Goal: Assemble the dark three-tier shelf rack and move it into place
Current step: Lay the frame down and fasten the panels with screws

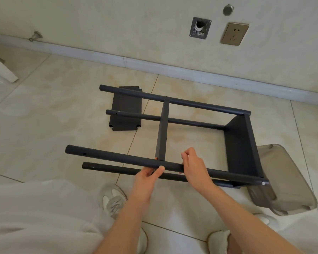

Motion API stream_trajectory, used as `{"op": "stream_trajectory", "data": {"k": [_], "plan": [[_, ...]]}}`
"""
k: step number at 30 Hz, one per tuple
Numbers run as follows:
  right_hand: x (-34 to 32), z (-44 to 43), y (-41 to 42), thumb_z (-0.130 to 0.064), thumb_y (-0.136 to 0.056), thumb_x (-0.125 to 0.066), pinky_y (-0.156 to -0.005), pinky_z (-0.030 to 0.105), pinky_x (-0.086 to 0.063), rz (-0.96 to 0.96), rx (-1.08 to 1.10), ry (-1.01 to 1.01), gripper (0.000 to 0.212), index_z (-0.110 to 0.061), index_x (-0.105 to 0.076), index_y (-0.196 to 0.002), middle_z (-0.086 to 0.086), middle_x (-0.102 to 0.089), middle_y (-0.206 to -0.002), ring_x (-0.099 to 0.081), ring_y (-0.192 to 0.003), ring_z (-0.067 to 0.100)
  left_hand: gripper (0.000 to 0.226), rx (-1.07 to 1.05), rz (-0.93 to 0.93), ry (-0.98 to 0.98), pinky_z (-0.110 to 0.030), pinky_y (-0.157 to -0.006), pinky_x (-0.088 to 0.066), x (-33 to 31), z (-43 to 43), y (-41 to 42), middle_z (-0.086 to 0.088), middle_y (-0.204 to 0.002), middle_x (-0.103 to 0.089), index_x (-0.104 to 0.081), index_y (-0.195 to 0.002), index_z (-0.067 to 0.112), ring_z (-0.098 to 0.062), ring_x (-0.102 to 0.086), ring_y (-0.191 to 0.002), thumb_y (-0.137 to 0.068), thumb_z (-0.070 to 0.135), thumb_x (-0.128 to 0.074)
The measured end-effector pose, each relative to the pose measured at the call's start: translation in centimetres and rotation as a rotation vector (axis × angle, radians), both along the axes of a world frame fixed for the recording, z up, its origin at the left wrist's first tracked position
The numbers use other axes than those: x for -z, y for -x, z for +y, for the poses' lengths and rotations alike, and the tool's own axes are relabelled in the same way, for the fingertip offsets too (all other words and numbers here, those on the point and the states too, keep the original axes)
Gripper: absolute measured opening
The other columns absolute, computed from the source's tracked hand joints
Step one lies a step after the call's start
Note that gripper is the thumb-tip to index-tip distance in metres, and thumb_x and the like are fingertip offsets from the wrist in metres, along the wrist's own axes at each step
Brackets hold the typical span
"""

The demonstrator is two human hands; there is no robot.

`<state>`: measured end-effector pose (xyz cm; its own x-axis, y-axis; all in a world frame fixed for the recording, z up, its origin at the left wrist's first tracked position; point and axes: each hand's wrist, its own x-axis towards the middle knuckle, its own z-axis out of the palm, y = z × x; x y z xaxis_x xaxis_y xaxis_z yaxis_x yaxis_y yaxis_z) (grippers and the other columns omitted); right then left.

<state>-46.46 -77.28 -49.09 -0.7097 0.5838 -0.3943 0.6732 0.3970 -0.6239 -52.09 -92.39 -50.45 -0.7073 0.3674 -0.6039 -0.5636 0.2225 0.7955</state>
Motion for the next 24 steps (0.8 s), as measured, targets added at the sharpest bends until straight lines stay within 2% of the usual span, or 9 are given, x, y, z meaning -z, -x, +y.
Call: {"op": "stream_trajectory", "data": {"k": [4, 7, 13, 18, 24], "plan": [[0.9, -0.3, -0.2, -0.034, -0.107, -0.032, -0.078, 0.044, -0.056, -0.033, 0.009, -0.017, 0.016, -0.022, -0.040, -0.100, 0.000, -0.059, -0.080, -0.060, -0.082, 0.023, 0.018, -0.014, -0.072, -0.025, -0.027, -0.106, -0.036, 1.3, -0.3, -0.6, 0.009, -0.115, -0.071, -0.065, -0.102, 0.036, -0.005, -0.059, -0.114, -0.092, 0.022, -0.071], [1.3, -0.1, -0.2, -0.035, -0.106, -0.032, -0.075, 0.043, -0.055, -0.027, 0.018, -0.026, 0.017, -0.023, -0.040, -0.098, 0.000, -0.059, -0.078, -0.059, -0.082, 0.023, 0.017, -0.021, -0.102, -0.052, -0.025, -0.103, -0.035, 1.8, -0.2, -0.5, 0.012, -0.113, -0.071, -0.066, -0.104, 0.035, 0.001, -0.058, -0.110, -0.092, 0.023, -0.071], [1.5, 0.0, 0.3, -0.036, -0.106, -0.031, -0.077, 0.047, -0.055, -0.030, 0.023, -0.043, 0.018, -0.023, -0.040, -0.098, 0.000, -0.059, -0.077, -0.059, -0.084, 0.026, 0.016, -0.042, -0.099, -0.079, -0.021, -0.096, -0.038, 2.6, 0.2, 0.1, 0.017, -0.102, -0.076, -0.069, -0.105, 0.031, 0.001, -0.061, -0.109, -0.092, 0.022, -0.071], [1.7, 0.0, 0.9, -0.035, -0.107, -0.029, -0.079, 0.046, -0.053, -0.092, 0.020, -0.079, 0.020, -0.019, -0.040, -0.099, 0.001, -0.058, -0.077, -0.058, -0.085, 0.028, 0.018, -0.036, -0.092, -0.071, -0.015, -0.089, -0.039, 3.2, 0.1, 0.4, 0.015, -0.105, -0.075, -0.068, -0.110, 0.030, -0.001, -0.062, -0.111, -0.092, 0.024, -0.071], [2.3, -0.5, 1.2, -0.029, -0.108, -0.029, -0.076, 0.035, -0.035, -0.192, -0.077, -0.136, 0.018, -0.018, -0.037, -0.096, -0.006, -0.049, -0.069, -0.047, -0.064, 0.017, 0.025, -0.044, -0.105, -0.008, -0.025, -0.098, -0.039, 4.1, -0.8, 0.5, 0.007, -0.107, -0.076, -0.070, -0.112, 0.022, -0.009, -0.064, -0.113, -0.088, 0.026, -0.075]]}}
